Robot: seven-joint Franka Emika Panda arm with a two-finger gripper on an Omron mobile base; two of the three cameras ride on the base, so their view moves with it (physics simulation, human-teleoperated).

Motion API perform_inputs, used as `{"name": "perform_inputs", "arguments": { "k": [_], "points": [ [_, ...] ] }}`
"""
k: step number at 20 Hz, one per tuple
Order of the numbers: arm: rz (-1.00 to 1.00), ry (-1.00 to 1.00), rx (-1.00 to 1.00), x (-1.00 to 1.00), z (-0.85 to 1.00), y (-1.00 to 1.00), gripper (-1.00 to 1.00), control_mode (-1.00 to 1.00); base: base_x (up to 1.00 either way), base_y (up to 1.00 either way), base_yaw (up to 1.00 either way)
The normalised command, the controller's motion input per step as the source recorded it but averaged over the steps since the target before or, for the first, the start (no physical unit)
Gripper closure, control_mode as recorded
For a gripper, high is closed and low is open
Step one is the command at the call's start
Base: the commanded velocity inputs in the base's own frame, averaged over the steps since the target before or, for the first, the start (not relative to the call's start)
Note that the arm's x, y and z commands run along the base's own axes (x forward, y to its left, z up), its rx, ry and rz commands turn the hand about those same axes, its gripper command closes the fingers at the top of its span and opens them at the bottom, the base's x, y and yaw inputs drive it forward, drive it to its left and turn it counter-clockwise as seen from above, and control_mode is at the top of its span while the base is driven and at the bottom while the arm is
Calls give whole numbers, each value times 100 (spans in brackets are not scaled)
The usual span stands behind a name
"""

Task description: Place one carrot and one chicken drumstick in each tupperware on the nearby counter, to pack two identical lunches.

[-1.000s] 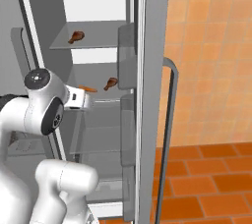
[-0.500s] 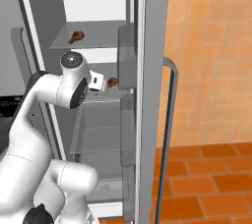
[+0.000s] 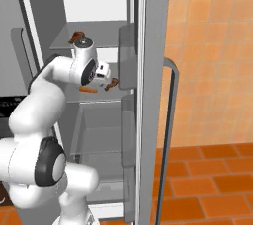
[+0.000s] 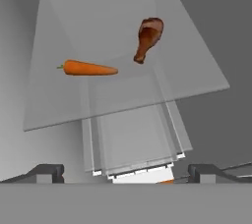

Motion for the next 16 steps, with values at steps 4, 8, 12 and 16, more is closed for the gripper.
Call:
{"name": "perform_inputs", "arguments": {
  "k": [4, 8, 12, 16],
  "points": [
    [0, 2, -12, 55, -70, 17, -100, -100, 0, 0, 0],
    [0, 0, -9, 13, -72, 0, -100, -100, 0, 0, 0],
    [0, 0, -3, 12, -31, 0, -100, -100, 0, 0, 0],
    [0, 7, 0, 76, 0, -18, -100, -100, 0, 0, 0]
  ]
}}
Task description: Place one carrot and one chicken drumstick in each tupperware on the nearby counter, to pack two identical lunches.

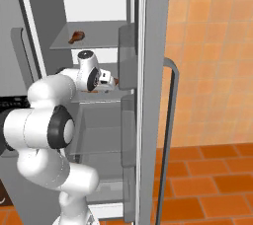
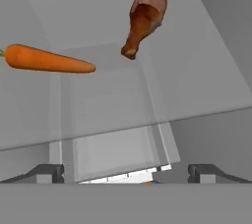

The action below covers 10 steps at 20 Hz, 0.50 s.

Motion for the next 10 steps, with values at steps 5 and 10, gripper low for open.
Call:
{"name": "perform_inputs", "arguments": {
  "k": [5, 10],
  "points": [
    [2, 3, 0, 88, -8, -8, -100, -100, 0, 0, 0],
    [8, -7, 0, 14, -38, 0, -100, -100, 0, 0, 0]
  ]
}}
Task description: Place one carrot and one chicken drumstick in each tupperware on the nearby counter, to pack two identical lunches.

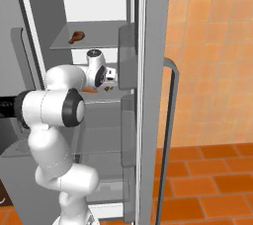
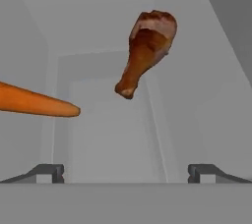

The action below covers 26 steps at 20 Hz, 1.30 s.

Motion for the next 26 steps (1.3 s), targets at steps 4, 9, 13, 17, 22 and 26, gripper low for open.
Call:
{"name": "perform_inputs", "arguments": {
  "k": [4, 9, 13, 17, 22, 26],
  "points": [
    [12, 0, 0, 20, -11, 0, -100, -100, 0, 0, 0],
    [7, 0, 0, 62, -5, 0, -100, -100, 0, 0, 0],
    [-2, 0, 0, 55, -9, 0, -100, -100, 0, 0, 0],
    [-14, 0, 0, 35, -7, 1, -100, -100, 0, 0, 0],
    [-17, 0, 0, 22, -3, 8, -100, -100, 0, 0, 0],
    [-13, -1, 0, 20, -24, 20, -100, -100, 0, 0, 0]
  ]
}}
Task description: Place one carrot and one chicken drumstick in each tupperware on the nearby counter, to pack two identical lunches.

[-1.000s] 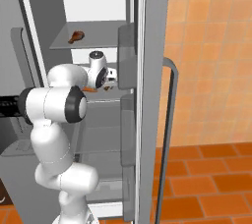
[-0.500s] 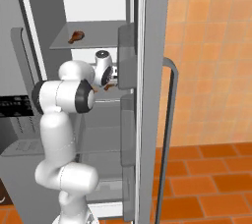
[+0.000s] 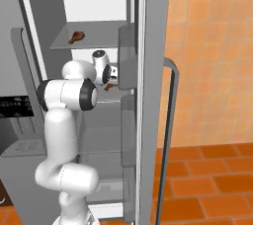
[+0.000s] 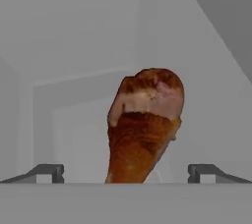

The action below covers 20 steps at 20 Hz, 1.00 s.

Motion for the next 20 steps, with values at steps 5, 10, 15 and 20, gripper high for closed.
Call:
{"name": "perform_inputs", "arguments": {
  "k": [5, 10, 15, 20],
  "points": [
    [-11, 0, 0, 22, -21, 6, -100, -100, 0, 0, 0],
    [-9, 0, 0, 19, -11, 0, -100, -100, 0, 0, 0],
    [-10, 0, 0, 9, -37, 0, -100, -100, 0, 0, 0],
    [-6, 0, 0, 0, -11, 0, -100, -100, 0, 0, 0]
  ]
}}
